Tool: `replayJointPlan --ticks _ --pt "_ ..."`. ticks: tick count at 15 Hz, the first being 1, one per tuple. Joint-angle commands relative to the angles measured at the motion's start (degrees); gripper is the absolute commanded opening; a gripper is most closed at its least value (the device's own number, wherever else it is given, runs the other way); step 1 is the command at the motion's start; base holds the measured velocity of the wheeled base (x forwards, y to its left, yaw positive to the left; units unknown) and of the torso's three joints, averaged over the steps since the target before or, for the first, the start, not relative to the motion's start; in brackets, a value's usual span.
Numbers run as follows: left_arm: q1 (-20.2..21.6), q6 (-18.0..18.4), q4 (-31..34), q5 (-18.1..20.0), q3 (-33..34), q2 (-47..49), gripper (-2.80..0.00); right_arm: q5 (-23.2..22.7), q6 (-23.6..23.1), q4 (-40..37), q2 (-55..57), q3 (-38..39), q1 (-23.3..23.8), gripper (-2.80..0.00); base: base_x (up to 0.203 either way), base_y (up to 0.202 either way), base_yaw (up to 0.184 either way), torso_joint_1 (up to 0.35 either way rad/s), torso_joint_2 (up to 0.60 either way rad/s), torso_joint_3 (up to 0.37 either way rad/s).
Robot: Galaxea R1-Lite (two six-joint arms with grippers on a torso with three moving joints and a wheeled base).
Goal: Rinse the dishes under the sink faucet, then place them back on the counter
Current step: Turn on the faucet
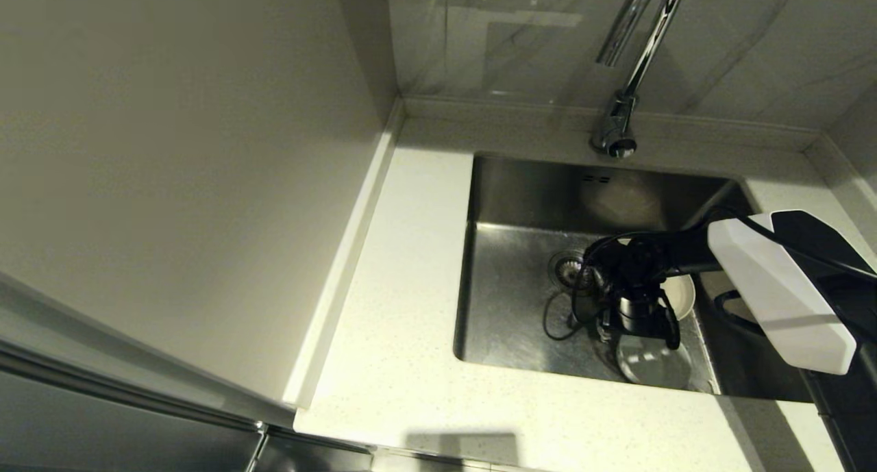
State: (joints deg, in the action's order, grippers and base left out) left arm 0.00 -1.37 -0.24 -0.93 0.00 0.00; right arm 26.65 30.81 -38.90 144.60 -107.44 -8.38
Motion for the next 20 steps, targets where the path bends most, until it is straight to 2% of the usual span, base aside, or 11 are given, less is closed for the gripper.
replayJointPlan --ticks 1,9,14,20 --pt "0.0 0.0 0.0 0.0 0.0 -0.2 -2.80 0.2 -0.2 -0.2 0.3 -0.1 0.5 -2.80 0.000 0.000 0.000 0.000 0.00 0.000" --pt "0.0 0.0 0.0 0.0 0.0 -0.2 -2.80 1.8 -2.2 -0.4 -9.3 0.5 -0.8 -2.80 0.000 0.000 0.000 0.000 0.00 0.000" --pt "0.0 0.0 0.0 0.0 0.0 -0.2 -2.80 5.6 -2.2 -0.6 -17.5 4.9 -1.7 -2.80 0.000 0.000 0.000 0.000 0.00 0.000" --pt "0.0 0.0 0.0 0.0 0.0 -0.2 -2.80 7.9 -2.7 -0.6 -24.4 11.5 -2.3 -2.80 0.000 0.000 0.000 0.000 0.00 0.000"
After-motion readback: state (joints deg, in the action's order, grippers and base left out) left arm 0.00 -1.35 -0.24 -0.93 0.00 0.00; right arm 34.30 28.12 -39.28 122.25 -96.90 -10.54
